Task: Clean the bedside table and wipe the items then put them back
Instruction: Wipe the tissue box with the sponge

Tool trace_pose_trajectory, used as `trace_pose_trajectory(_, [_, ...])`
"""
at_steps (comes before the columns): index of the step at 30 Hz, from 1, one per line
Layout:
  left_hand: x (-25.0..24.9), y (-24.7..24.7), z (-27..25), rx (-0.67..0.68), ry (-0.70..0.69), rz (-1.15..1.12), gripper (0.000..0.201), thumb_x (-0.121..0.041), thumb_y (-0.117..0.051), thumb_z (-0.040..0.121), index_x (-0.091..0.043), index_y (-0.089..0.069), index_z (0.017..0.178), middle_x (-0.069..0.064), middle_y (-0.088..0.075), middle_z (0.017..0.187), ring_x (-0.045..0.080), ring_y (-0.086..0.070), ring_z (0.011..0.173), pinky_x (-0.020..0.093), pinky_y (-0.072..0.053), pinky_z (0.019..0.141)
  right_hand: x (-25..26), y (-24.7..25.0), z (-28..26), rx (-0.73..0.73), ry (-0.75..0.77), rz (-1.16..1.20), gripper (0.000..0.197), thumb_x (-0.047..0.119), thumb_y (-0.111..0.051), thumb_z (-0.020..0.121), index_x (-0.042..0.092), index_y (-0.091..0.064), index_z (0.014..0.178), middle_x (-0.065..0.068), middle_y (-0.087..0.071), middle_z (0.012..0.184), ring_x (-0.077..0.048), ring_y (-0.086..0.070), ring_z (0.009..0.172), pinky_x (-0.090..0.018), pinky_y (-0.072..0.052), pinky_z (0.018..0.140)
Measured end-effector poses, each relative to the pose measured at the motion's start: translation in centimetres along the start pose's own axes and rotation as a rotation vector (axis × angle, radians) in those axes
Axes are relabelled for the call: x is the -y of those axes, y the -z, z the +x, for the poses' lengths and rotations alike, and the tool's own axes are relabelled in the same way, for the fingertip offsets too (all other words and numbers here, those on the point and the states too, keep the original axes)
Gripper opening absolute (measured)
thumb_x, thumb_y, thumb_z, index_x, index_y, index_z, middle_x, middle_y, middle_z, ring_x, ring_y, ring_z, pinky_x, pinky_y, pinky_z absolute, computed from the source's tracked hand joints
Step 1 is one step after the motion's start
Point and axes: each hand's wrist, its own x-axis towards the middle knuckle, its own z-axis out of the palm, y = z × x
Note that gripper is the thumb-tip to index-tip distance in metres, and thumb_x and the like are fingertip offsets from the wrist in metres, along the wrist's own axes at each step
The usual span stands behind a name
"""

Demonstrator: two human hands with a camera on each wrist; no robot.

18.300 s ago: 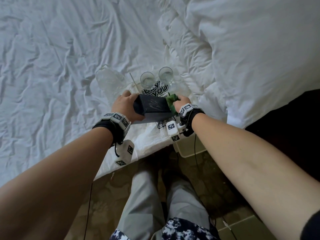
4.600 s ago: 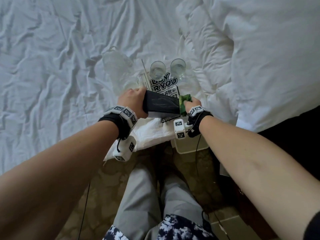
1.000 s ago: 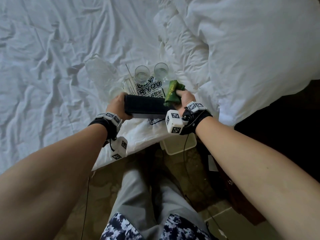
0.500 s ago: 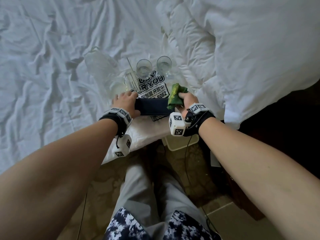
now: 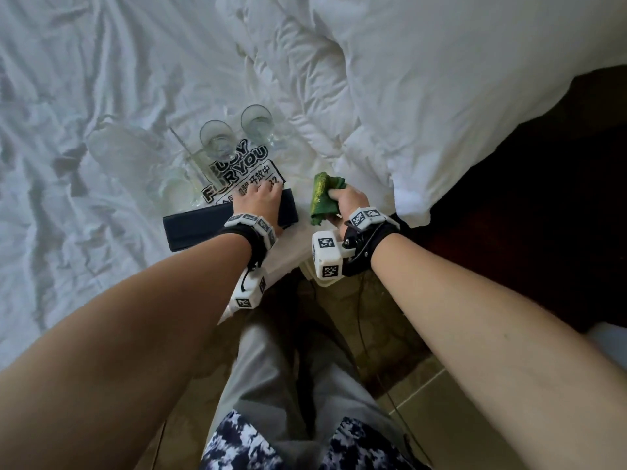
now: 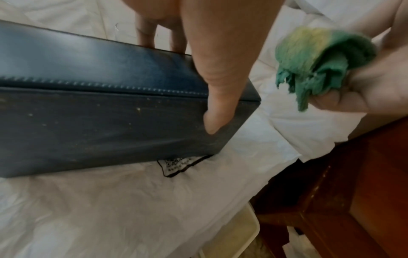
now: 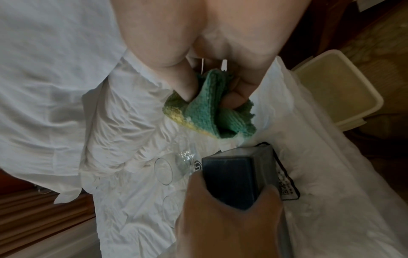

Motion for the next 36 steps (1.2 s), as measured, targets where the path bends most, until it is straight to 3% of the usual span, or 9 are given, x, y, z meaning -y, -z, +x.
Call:
trace_pose_trajectory(6, [2.0, 4.6, -3.1, -0.097, -0.041, -0.173, 0.079, -0.063, -0.076, 0.062, -0.02, -0.045, 0.12, 0.003, -0.057, 0.114, 0.029, -0.058, 0.102, 0.04, -0.052, 0.076, 0.7, -0.4, -0.1, 0.036, 0.01, -0.034, 0.003, 0.019, -0.068, 0.069, 0.019, -0.067, 0.072, -0.015, -0.07, 0.096, -0.037, -0.065, 0.098, -0.053, -0.053, 0.091])
trace_pose_trajectory(10, [2.3, 7.6, -5.2, -0.15, -0.047, -0.227, 0.074, -0.062, -0.074, 0.063, -0.017, -0.048, 0.116, 0.004, -0.06, 0.106, 0.029, -0.062, 0.092, 0.036, -0.051, 0.072, 1.6, -1.4, 0.3, 0.107, 0.034, -0.089, 0.025, 0.031, -0.064, 0.053, 0.021, -0.067, 0.075, -0.014, -0.071, 0.101, -0.034, -0.065, 0.097, -0.05, -0.053, 0.091])
trace_pose_trajectory(14, [2.1, 8.9, -6.4, -0.19, -0.031, -0.235, 0.067, -0.053, -0.075, 0.066, -0.016, -0.048, 0.116, 0.005, -0.062, 0.103, 0.029, -0.061, 0.089, 0.029, -0.037, 0.066, 2.7, -1.7, 0.0, 0.117, 0.063, -0.092, 0.024, 0.029, -0.06, 0.055, 0.021, -0.066, 0.077, -0.016, -0.07, 0.104, -0.035, -0.065, 0.099, -0.05, -0.053, 0.091])
trace_pose_trajectory(20, [3.4, 7.6, -7.2, -0.222, 0.007, -0.302, 0.067, -0.043, -0.079, 0.065, -0.01, -0.049, 0.114, 0.009, -0.062, 0.102, 0.033, -0.061, 0.087, 0.03, -0.037, 0.065, 0.1, -0.7, 5.8, 0.099, 0.049, -0.15, 0.031, 0.024, -0.06, 0.057, 0.012, -0.071, 0.083, -0.021, -0.072, 0.089, -0.043, -0.067, 0.087, -0.059, -0.055, 0.081])
trace_pose_trajectory(25, [3.8, 7.6, -7.7, -0.212, 0.02, -0.305, 0.067, -0.052, -0.079, 0.062, -0.013, -0.045, 0.105, 0.005, -0.058, 0.096, 0.029, -0.058, 0.08, 0.035, -0.048, 0.065, 2.1, -0.9, 0.6, 0.107, 0.044, -0.174, 0.014, 0.019, -0.06, 0.068, 0.018, -0.068, 0.079, -0.018, -0.069, 0.096, -0.039, -0.065, 0.095, -0.057, -0.054, 0.085])
trace_pose_trajectory(29, [3.9, 7.7, -8.0, -0.188, 0.021, -0.278, 0.068, -0.059, -0.078, 0.058, -0.021, -0.038, 0.097, -0.003, -0.05, 0.091, 0.022, -0.051, 0.077, 0.033, -0.046, 0.064, 3.9, -1.8, -2.7, 0.152, 0.075, -0.216, 0.022, 0.016, -0.056, 0.087, 0.01, -0.068, 0.105, -0.02, -0.064, 0.117, -0.025, -0.059, 0.1, -0.048, -0.051, 0.095])
trace_pose_trajectory(32, [4.5, 6.9, -7.5, -0.052, -0.009, -0.334, 0.082, -0.06, -0.086, 0.05, -0.018, -0.042, 0.105, -0.001, -0.051, 0.097, 0.019, -0.048, 0.082, 0.03, -0.038, 0.067, 3.7, -2.7, -1.4, 0.114, 0.095, -0.188, 0.011, 0.018, -0.058, 0.071, 0.021, -0.064, 0.079, -0.016, -0.067, 0.103, -0.037, -0.062, 0.101, -0.055, -0.052, 0.091])
trace_pose_trajectory(34, [5.0, 6.1, -7.1, 0.014, -0.032, -0.419, 0.09, -0.051, -0.091, 0.051, -0.016, -0.042, 0.118, 0.001, -0.054, 0.106, 0.021, -0.052, 0.09, 0.029, -0.039, 0.073, 4.4, -3.1, -3.3, 0.108, 0.098, -0.17, 0.008, 0.013, -0.058, 0.08, 0.015, -0.065, 0.085, -0.016, -0.066, 0.104, -0.038, -0.061, 0.101, -0.055, -0.052, 0.09])
trace_pose_trajectory(36, [5.5, 5.2, -6.8, 0.046, -0.036, -0.516, 0.1, -0.041, -0.092, 0.055, -0.018, -0.037, 0.135, -0.001, -0.056, 0.116, 0.021, -0.055, 0.102, 0.026, -0.039, 0.083, 4.8, -3.6, -3.8, 0.104, 0.103, -0.175, 0.02, 0.008, -0.05, 0.093, 0.0, -0.064, 0.104, -0.023, -0.062, 0.108, -0.037, -0.059, 0.099, -0.044, -0.053, 0.089])
